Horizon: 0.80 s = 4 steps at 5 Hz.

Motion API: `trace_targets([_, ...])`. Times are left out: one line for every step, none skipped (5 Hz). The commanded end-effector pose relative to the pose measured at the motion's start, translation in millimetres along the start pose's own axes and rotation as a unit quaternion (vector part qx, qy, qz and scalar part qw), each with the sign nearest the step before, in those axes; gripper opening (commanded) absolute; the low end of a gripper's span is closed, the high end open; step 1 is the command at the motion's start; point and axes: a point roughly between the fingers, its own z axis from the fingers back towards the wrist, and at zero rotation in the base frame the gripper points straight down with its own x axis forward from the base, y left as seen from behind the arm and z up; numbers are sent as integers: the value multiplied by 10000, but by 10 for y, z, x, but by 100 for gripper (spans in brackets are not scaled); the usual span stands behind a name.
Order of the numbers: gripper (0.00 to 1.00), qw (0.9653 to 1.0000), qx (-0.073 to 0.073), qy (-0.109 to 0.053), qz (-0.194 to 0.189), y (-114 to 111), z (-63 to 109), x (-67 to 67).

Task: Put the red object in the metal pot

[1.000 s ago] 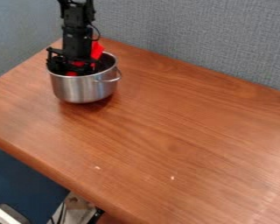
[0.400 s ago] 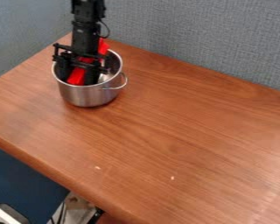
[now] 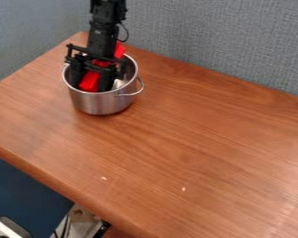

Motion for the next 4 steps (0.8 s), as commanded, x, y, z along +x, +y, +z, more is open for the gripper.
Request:
trace_targets([0,9981,273,-511,-214,-1,337,-198])
trace_targets([0,9964,419,-623,-394,-1,406,-307])
trace_targets([0,9938,506,-687,-716,133,331,-342])
trace_targets([0,9901,591,-746,-1030,270,259,-371])
